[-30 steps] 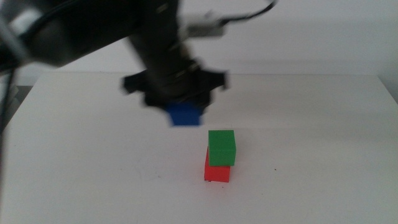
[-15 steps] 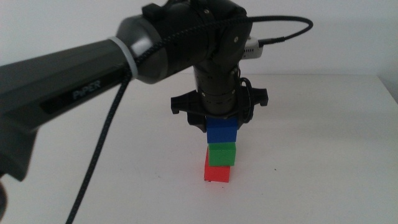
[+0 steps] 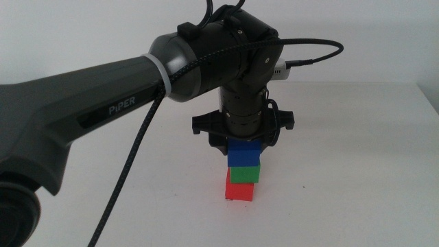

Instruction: Stack red cubes first, then green, then blue cubes in a specific spot.

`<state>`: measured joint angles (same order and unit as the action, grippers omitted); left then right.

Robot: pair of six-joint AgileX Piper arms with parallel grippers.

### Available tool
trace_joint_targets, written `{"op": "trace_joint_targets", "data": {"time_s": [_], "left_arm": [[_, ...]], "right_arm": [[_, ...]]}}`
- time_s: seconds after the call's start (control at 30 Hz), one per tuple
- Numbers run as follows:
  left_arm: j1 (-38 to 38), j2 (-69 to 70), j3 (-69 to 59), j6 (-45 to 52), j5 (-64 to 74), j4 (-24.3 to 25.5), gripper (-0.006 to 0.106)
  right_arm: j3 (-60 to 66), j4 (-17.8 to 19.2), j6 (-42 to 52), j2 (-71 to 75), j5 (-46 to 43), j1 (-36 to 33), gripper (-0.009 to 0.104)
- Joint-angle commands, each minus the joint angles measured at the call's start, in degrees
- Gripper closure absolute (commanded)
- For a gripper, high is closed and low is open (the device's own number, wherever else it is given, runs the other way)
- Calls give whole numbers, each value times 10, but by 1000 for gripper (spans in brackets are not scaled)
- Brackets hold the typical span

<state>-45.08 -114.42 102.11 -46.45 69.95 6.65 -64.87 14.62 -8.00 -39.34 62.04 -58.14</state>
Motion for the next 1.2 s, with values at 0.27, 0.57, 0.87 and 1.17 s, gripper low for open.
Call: {"op": "trace_joint_targets", "data": {"time_s": [0.27, 0.57, 0.87, 1.17], "left_arm": [[0, -11, 5, 0, -10, -3, 102], [0, -11, 5, 45, -7, 19, 7], [0, 44, 5, 75, 0, 13, 7], [0, 201, 45, 182, 0, 8, 7]], "right_arm": [[3, 2, 0, 3, -4, -1, 7], [3, 2, 0, 3, -4, -1, 7], [3, 2, 0, 3, -4, -1, 7], [3, 2, 0, 3, -4, -1, 7]]}}
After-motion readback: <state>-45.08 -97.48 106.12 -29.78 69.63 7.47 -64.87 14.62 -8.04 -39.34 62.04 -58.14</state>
